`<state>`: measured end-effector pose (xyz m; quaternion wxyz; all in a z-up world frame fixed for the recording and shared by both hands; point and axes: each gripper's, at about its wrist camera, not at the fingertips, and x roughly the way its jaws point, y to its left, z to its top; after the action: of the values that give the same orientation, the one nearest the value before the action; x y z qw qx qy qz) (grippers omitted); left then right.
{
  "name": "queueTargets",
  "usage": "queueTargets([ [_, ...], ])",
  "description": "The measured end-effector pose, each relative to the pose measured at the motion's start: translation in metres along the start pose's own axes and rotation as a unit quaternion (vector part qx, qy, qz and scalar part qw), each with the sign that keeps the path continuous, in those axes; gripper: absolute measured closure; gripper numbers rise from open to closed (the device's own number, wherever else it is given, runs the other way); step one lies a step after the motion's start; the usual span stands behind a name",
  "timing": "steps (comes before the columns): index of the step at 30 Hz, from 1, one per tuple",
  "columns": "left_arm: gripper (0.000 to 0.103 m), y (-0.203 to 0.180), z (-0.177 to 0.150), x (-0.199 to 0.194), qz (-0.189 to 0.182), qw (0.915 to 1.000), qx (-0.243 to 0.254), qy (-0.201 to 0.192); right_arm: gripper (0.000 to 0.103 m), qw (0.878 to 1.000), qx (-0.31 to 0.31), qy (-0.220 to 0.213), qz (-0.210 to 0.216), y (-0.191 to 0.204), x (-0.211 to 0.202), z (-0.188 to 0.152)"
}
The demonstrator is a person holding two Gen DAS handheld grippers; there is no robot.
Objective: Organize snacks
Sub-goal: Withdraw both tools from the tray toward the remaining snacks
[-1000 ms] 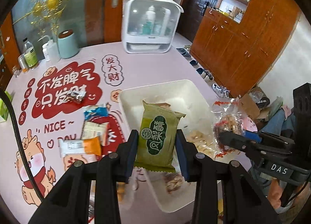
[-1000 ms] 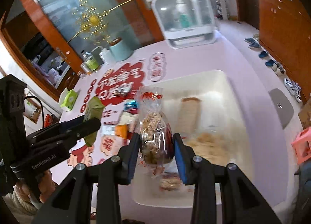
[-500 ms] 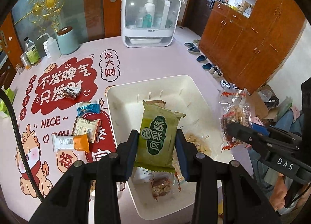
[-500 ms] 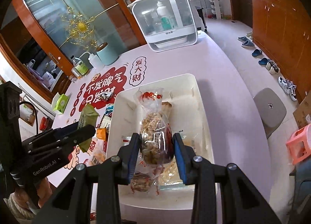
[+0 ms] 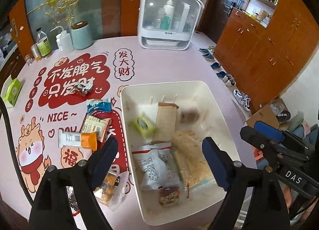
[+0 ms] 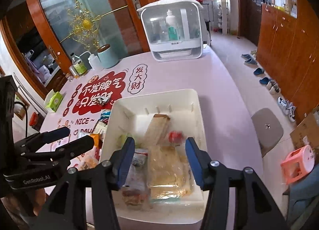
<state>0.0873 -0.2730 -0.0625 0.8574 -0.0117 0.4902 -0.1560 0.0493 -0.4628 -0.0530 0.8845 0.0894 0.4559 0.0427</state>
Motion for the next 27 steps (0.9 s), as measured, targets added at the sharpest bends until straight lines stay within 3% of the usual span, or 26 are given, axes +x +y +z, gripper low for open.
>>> queueTargets([
  [27, 0.018, 0.027, -0.021, -0.033, 0.041, 0.9988, -0.015, -0.02, 0.05, 0.999, -0.018, -0.002, 0.033, 0.029, -0.006, -0.012],
])
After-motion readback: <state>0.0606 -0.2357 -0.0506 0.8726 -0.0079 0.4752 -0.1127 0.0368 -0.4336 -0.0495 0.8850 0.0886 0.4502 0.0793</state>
